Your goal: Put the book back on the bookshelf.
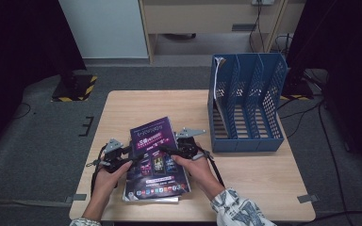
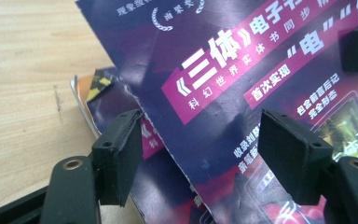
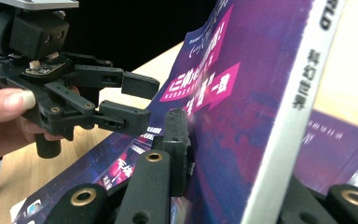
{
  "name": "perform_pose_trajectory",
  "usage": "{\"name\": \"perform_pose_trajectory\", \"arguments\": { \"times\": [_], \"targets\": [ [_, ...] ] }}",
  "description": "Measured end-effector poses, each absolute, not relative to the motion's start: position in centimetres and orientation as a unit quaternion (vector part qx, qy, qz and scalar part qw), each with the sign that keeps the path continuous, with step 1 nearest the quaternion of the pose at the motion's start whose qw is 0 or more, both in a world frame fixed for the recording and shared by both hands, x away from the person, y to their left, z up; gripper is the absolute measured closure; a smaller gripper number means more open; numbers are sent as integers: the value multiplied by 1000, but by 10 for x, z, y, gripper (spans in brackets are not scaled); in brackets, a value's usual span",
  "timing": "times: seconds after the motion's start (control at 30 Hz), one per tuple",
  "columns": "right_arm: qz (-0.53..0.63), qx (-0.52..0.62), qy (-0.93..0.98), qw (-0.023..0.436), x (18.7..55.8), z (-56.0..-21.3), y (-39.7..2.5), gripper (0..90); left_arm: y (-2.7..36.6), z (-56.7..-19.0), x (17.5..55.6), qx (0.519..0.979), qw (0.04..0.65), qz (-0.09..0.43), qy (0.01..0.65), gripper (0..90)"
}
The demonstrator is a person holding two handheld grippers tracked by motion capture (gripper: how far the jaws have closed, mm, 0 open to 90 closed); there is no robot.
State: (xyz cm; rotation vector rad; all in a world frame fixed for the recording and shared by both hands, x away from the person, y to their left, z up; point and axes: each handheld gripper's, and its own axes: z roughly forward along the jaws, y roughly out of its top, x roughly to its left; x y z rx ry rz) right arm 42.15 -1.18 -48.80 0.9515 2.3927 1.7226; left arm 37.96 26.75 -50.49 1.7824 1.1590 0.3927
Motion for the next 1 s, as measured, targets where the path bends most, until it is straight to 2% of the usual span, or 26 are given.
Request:
{"name": "perform_pose_trajectory", "arguments": {
  "times": [0.4, 0.77, 1.0],
  "targets": [
    [587, 267, 760, 83, 419, -465, -22, 794, 263, -501, 379, 730, 490, 159, 449, 216],
    [620, 234, 742, 99, 416, -448, -27, 805, 260, -499, 380, 731, 502, 161, 434, 154],
    [650, 206, 725, 96, 413, -435, -30, 814, 250, -497, 383, 740, 522, 146, 399, 140]
  ]
}}
